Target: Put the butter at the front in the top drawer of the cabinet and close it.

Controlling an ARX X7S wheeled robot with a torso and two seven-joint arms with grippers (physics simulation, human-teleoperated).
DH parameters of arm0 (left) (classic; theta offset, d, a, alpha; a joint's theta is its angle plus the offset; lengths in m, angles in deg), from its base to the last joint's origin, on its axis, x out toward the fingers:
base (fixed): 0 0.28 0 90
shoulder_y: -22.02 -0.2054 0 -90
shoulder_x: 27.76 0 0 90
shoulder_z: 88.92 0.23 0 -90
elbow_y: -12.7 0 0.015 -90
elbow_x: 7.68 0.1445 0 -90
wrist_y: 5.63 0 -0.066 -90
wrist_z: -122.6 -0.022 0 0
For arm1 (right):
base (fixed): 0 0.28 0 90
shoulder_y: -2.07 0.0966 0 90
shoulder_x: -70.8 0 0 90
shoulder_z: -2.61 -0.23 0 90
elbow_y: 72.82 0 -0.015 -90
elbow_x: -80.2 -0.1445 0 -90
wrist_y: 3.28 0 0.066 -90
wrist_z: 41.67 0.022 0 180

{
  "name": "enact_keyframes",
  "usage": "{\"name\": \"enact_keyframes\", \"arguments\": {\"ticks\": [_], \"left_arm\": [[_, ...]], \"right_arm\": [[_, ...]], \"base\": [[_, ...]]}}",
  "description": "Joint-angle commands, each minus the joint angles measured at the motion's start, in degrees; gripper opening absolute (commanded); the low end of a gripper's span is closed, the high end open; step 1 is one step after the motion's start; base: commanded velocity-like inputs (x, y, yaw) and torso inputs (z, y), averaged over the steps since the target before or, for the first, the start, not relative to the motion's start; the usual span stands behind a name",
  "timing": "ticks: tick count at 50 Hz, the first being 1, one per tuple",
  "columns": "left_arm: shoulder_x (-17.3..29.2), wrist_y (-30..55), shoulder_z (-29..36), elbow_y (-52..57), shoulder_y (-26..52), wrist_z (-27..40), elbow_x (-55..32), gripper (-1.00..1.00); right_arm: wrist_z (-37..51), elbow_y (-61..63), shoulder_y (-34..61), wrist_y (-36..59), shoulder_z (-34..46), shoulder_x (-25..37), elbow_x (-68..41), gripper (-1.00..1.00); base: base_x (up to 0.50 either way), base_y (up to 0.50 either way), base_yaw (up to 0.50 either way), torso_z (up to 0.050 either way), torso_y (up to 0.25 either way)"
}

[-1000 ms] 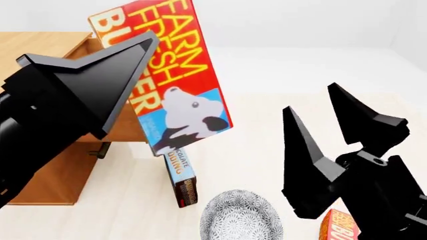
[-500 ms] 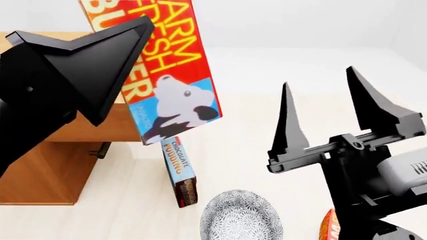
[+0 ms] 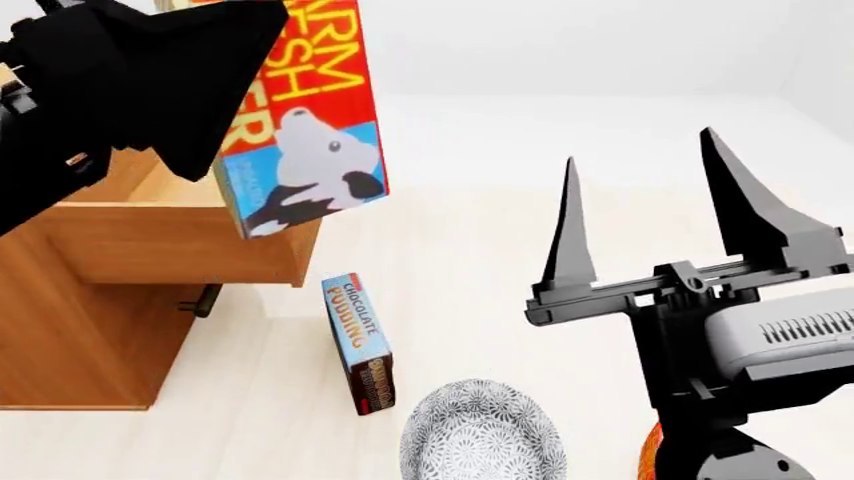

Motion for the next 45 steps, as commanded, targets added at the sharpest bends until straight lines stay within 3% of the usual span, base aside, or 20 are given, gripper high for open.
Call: {"name": "enact_keyframes", "arguments": {"ticks": [1,21,45], "left_arm": [[1.2,5.8,4.2,-6.5,11.3,4.9,0.3,-1.00],[-3.9,17.1,15.5,-23.1,25.9,9.9,6.7,-1.00],[-12.7,21.5,26.0,-42.4,32.7,-0.4,26.8,-1.00]], "right_arm": [[0.6,-1.1,0.1,-0.9,1.1,0.0,1.5,1.00],[1.1,-0.8,-0.1,-1.1,1.7,0.5,2.0,1.00],[1.8,-1.4,-0.3,-2.1,1.4,1.0,1.4,1.00]], "base": [[0.00,0.00,0.00,0.000,0.000],[0.00,0.00,0.00,0.000,0.001],[0.00,0.00,0.00,0.000,0.001]]}}
